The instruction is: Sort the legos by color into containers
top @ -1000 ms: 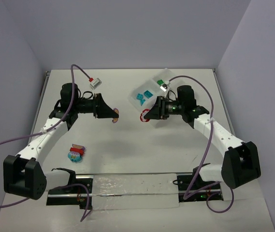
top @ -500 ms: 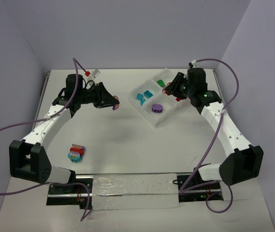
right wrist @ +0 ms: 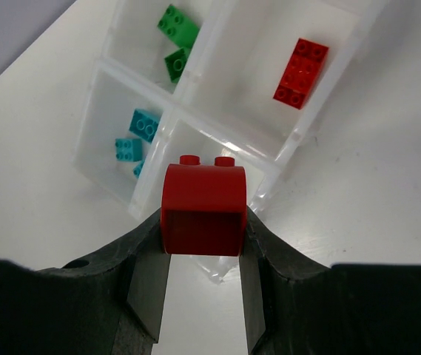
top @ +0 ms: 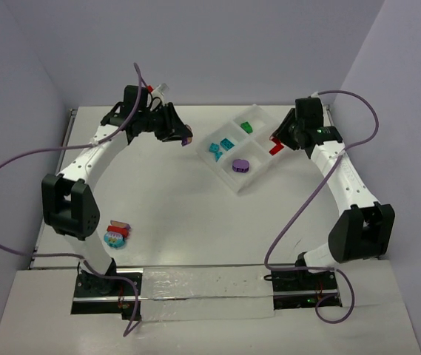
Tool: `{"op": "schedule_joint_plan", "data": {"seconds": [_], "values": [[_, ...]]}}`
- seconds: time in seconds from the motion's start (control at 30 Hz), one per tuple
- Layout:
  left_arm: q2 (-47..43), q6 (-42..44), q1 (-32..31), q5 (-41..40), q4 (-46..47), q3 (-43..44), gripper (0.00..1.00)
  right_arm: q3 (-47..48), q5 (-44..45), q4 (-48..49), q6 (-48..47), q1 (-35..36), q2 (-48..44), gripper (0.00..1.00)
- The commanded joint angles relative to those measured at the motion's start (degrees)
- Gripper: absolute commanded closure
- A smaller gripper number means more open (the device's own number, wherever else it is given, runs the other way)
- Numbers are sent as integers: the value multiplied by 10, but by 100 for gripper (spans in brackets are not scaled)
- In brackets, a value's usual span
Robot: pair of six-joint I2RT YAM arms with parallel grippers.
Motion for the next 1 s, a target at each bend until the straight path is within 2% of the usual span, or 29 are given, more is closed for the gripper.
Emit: {"op": "schedule_joint_plan", "data": {"seconds": [0.0,0.07,0.23,0.33,0.53,0.73,0.87,0.97], "values": [[80,6,-8,-27,-64,96,100,33,42,-19,-9,-21,12,100],[99,4,-11,-29,-85,131,100,31,56,-24,-15,-23,16,100],[182,-9,-29,-70,-175,298,100,29,74,-35,-21,-28,24,100],[211,-10,-30,-84,-207,357,100,47,76,-41,-15,-32,46,100],[226,-8,-30,-76,-212,379,100,98,56,-50,-9,-38,134,100],[212,1,-30,-72,-220,367,100,139,31,-51,-11,-38,184,100],[199,5,-31,-58,-213,347,100,149,40,-50,-9,-38,203,90],[204,16,-48,-45,-213,343,100,162,53,-50,-11,-38,216,78]]}}
